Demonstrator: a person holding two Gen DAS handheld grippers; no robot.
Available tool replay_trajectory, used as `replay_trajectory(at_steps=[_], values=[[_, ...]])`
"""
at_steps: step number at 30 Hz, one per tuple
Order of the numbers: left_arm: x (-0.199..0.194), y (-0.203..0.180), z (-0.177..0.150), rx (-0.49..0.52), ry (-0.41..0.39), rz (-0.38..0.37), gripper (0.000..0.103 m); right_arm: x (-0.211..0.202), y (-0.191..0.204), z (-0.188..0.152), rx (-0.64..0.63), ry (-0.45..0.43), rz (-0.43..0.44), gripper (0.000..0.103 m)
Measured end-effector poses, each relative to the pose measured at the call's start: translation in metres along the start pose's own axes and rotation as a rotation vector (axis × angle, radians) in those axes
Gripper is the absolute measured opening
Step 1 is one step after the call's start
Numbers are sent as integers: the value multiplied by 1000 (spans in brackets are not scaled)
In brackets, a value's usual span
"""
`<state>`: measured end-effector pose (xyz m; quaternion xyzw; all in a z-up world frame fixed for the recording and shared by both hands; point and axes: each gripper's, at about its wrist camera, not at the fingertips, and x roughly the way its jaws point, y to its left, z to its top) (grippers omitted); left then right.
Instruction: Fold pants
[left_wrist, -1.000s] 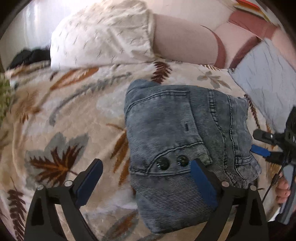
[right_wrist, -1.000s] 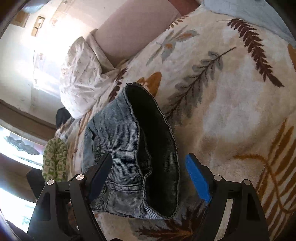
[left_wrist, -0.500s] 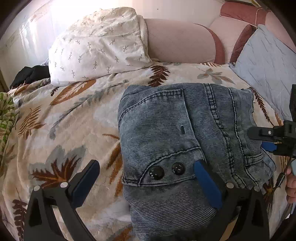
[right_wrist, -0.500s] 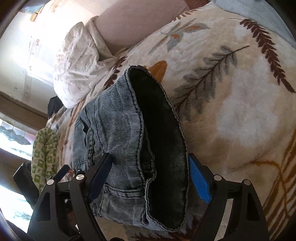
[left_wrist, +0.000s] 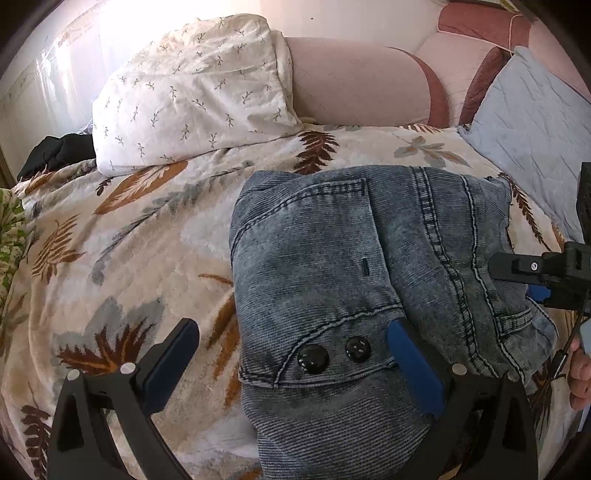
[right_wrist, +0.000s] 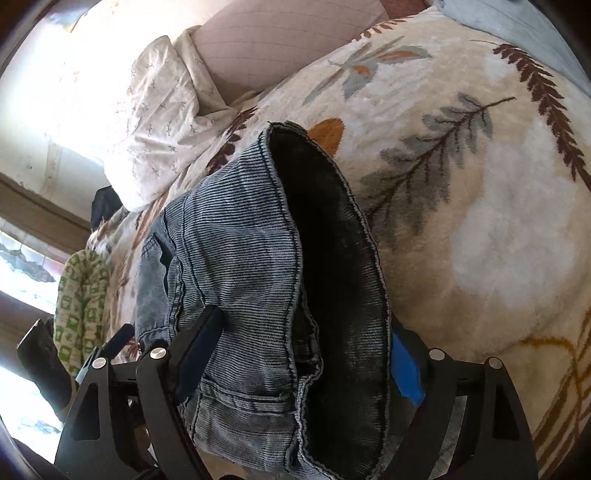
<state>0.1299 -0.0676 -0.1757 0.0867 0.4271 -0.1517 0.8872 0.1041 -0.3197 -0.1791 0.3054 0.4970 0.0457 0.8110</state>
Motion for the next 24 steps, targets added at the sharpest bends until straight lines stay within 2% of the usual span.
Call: replay_trajectory(at_steps=[24], values=[[5, -4, 2, 1, 11, 29, 103, 7, 11, 0, -16, 4, -2, 84]])
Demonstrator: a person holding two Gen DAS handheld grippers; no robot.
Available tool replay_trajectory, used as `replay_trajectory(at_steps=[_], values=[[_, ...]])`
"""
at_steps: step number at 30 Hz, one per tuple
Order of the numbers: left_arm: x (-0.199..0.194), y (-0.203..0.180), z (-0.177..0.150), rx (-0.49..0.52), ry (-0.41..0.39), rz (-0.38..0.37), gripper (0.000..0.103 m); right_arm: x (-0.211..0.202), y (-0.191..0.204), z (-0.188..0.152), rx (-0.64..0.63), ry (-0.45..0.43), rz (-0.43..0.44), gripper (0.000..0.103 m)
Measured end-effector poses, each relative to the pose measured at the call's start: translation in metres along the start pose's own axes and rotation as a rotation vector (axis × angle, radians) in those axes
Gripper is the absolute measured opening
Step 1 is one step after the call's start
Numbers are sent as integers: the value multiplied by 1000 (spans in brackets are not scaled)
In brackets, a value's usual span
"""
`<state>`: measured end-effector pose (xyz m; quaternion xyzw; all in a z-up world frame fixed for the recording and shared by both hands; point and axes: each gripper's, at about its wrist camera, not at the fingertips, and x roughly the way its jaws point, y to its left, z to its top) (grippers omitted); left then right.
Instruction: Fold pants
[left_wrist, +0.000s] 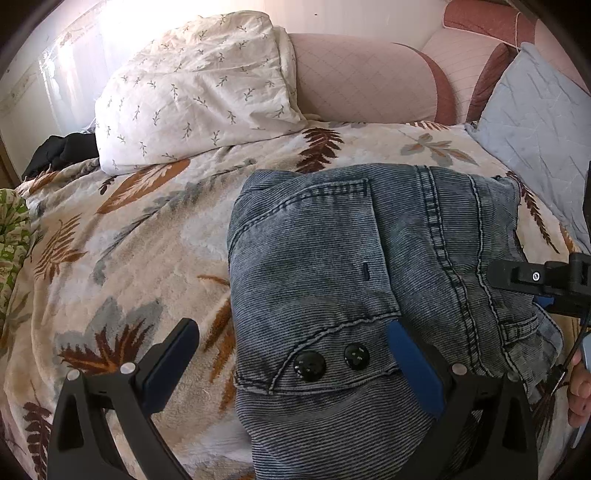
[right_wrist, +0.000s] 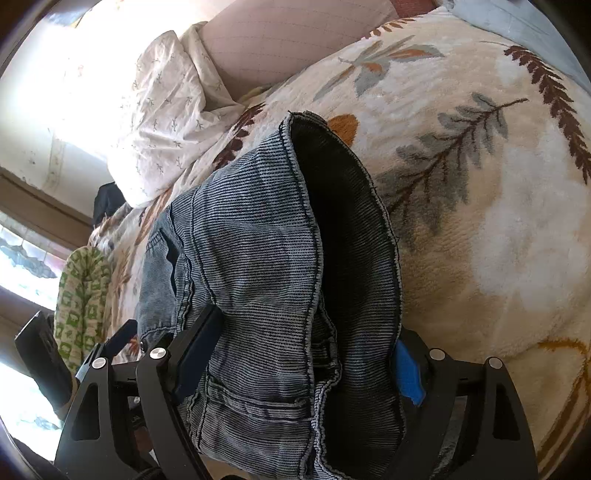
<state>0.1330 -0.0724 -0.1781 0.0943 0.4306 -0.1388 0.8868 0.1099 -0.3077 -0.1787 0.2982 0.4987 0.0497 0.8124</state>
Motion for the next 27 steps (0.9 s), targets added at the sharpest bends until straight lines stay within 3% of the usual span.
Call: replay_trajectory(at_steps=[27], values=[[0, 2, -1, 5, 2, 9, 103, 5, 3, -1, -17, 0, -12, 86]])
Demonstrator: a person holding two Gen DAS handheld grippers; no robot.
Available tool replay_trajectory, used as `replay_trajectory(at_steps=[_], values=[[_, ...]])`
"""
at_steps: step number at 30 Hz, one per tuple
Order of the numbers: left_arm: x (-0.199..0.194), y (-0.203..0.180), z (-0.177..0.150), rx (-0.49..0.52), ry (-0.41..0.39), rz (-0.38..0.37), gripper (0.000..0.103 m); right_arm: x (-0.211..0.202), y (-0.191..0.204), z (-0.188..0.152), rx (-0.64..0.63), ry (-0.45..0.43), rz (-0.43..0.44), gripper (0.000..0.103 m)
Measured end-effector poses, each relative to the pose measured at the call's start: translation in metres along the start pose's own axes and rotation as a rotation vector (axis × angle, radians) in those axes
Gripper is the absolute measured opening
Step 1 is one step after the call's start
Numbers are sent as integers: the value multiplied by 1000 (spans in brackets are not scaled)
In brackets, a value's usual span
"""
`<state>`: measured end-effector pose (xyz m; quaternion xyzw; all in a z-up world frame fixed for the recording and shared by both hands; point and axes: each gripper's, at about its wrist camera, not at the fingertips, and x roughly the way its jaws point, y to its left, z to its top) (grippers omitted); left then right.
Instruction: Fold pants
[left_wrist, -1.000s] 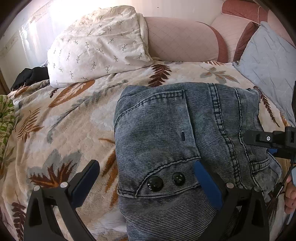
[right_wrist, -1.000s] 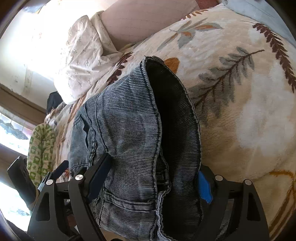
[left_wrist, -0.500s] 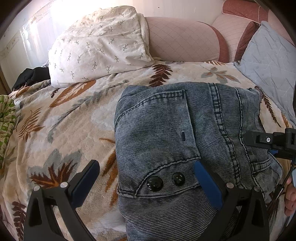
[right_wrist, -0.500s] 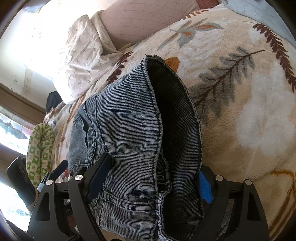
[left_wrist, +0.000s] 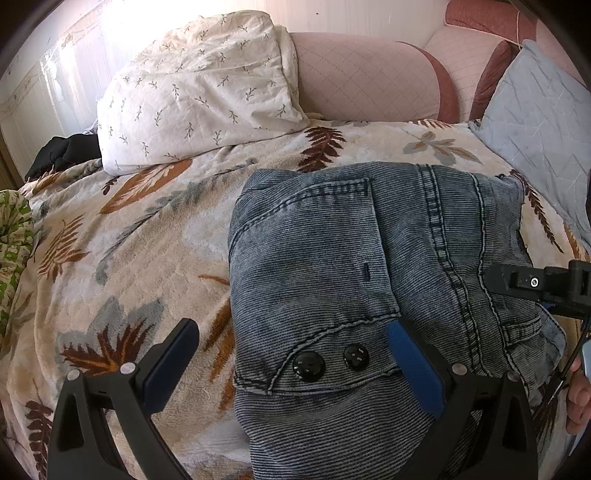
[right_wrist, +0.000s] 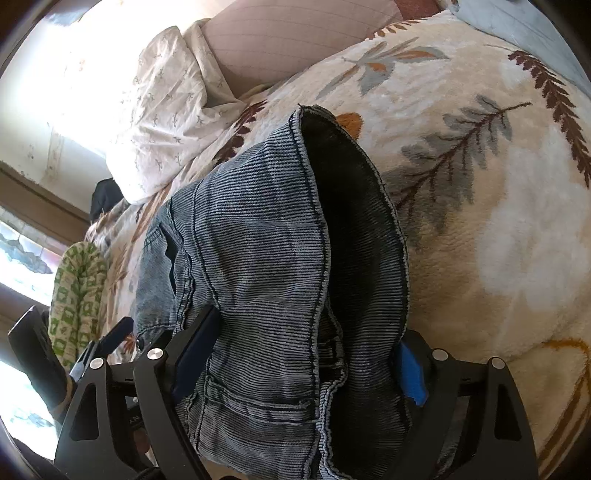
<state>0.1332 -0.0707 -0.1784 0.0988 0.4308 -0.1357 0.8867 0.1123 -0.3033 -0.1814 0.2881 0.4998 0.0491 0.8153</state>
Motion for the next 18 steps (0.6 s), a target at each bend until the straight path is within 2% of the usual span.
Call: replay_trajectory(at_steps=[18], values=[[0, -1, -1, 0, -8, 19, 103, 4, 12, -3, -44, 7, 12, 87]])
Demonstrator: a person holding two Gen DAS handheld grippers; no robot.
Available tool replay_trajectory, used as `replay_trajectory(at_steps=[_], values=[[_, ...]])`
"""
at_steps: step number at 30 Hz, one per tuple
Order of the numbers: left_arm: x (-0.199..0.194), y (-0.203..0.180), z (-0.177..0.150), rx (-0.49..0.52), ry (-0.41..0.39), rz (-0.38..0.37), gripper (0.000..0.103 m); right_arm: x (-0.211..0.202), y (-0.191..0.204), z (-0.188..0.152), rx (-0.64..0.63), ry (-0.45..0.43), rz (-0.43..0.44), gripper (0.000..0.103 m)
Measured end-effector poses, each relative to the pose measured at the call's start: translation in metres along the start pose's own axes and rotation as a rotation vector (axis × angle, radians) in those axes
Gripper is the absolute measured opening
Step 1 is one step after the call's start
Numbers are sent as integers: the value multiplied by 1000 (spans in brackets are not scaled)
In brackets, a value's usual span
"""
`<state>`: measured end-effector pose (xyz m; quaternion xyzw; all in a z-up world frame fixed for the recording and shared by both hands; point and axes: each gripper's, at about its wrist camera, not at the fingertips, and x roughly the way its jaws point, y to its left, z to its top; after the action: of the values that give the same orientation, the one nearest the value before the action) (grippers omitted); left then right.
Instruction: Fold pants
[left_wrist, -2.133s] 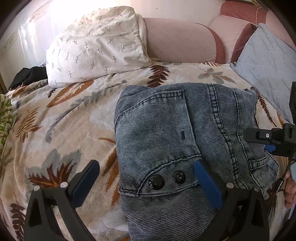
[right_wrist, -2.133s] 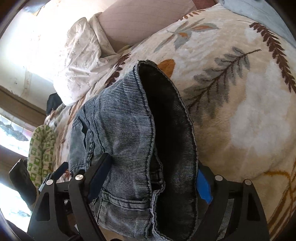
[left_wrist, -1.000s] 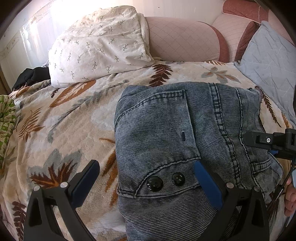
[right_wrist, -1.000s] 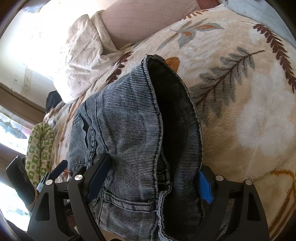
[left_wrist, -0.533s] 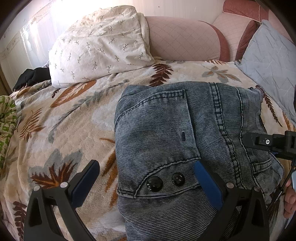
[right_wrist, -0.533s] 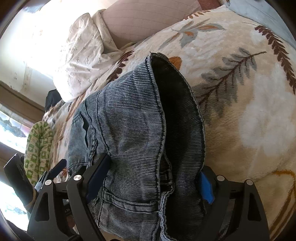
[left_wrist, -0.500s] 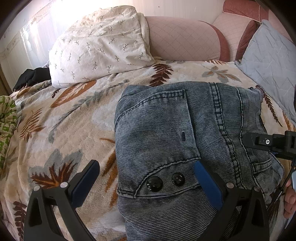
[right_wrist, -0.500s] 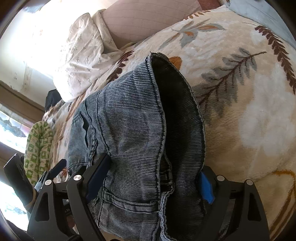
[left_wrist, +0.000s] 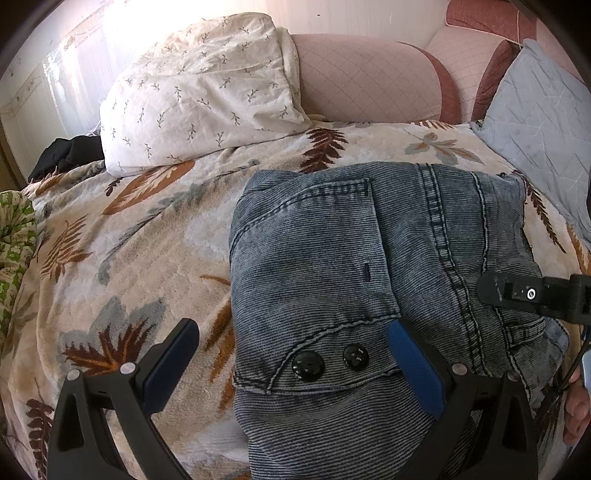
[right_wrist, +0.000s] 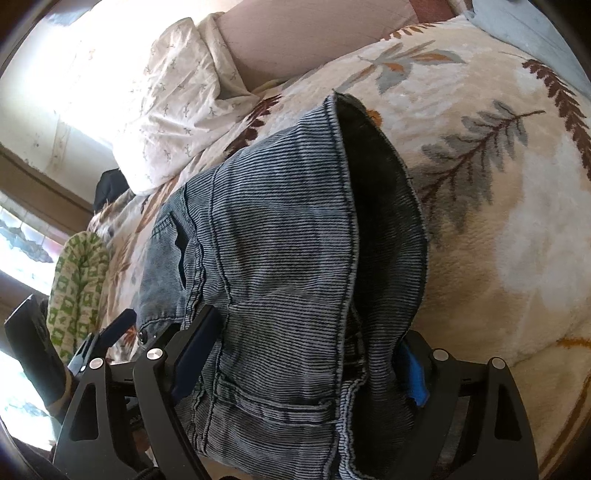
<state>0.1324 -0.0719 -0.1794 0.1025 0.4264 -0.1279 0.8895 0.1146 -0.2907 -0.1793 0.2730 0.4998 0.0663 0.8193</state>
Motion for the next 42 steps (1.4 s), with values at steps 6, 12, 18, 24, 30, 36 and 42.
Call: replay_trajectory(at_steps=[6, 12, 18, 24, 30, 36, 42], values=[[1, -2, 0, -6, -2, 3, 103, 2, 3, 0, -22, 4, -7, 86], [1, -3, -1, -13, -5, 6, 103, 3, 3, 0, -28, 5, -13, 87], [0, -5, -1, -19, -7, 12, 103, 4, 3, 0, -32, 6, -16, 87], [0, -7, -1, -27, -13, 21, 103, 4, 5, 0, -35, 5, -23, 87], [1, -8, -1, -31, -14, 23, 103, 4, 5, 0, -37, 5, -26, 87], [1, -8, -1, -32, -13, 24, 103, 5, 6, -1, -42, 4, -30, 86], [1, -8, -1, -31, -14, 25, 103, 5, 7, -1, -42, 4, -31, 87]])
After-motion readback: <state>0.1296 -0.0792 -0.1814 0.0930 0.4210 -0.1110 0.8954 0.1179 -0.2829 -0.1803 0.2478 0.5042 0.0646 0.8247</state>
